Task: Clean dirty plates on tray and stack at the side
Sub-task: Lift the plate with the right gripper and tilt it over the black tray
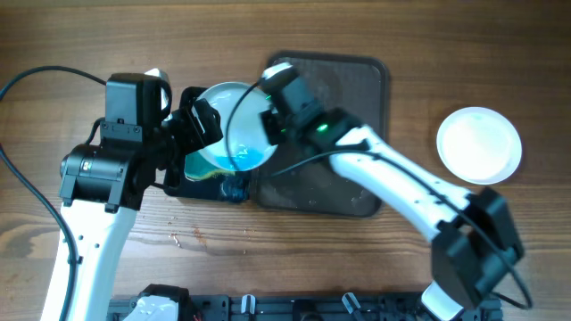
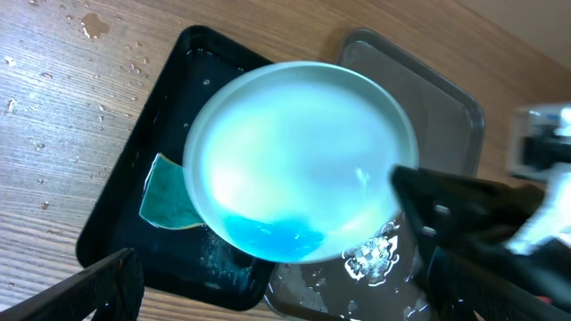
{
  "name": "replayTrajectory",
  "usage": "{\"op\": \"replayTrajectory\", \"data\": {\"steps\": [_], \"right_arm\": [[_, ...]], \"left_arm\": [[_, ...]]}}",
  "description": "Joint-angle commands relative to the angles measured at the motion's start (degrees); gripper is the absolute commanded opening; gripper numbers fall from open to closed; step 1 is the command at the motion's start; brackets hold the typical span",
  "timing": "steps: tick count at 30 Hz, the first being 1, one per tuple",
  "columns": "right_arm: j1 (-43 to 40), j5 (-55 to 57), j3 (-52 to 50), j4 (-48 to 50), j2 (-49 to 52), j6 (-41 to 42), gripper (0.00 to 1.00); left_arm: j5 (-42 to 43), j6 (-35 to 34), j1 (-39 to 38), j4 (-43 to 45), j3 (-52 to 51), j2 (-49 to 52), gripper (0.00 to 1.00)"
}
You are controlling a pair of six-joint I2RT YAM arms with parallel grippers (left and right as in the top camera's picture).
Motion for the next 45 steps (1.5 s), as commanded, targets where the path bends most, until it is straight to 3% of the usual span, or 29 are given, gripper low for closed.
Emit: {"op": "replayTrajectory", "data": {"steps": [1, 9, 25, 33, 35, 37, 39, 41, 43, 44, 45], "right_arm": [[3.3, 12.9, 1.0, 5.5, 1.5, -4.8, 0.04], [7.8, 24.1, 1.0, 11.5, 0.0, -19.8, 0.04], [8.7, 30.3, 1.0, 22.0, -0.6, -35.9, 0.04], [8.7, 30.3, 1.0, 25.3, -0.6, -37.6, 0.04], [8.5, 31.8, 1.0, 26.4, -0.5, -42.0, 0.04], [8.3, 30.5, 1.0, 27.6, -0.5, -40.8, 0.04], [8.2, 33.4, 1.0, 29.0, -0.5, -46.6, 0.04], [7.9, 32.3, 1.0, 30.3, -0.7, -40.8, 0.04], [7.9, 33.5, 1.0, 30.7, -0.7, -46.4, 0.04], [7.6, 33.3, 1.0, 31.0, -0.7, -39.5, 0.04], [7.6, 31.5, 1.0, 30.1, -0.7, -40.9, 0.04]], "left_arm": [[-1.0, 0.5, 0.2, 0.1, 0.8, -0.7, 1.0], [-1.0, 0.5, 0.2, 0.1, 0.8, -0.7, 1.0], [-1.0, 0.5, 0.2, 0.1, 0.8, -0.7, 1.0], [-1.0, 0.5, 0.2, 0.1, 0.8, -0.7, 1.0], [-1.0, 0.5, 0.2, 0.1, 0.8, -0.7, 1.0], [-1.0, 0.5, 0.2, 0.1, 0.8, -0.7, 1.0], [-1.0, 0.5, 0.2, 0.1, 0.8, -0.7, 1.0], [-1.0, 0.5, 0.2, 0.1, 0.8, -0.7, 1.0], [-1.0, 0.5, 0.2, 0.1, 0.8, -0.7, 1.0], [-1.0, 0.5, 0.2, 0.1, 0.8, -0.7, 1.0], [-1.0, 0.5, 0.2, 0.1, 0.8, -0.7, 1.0]]}}
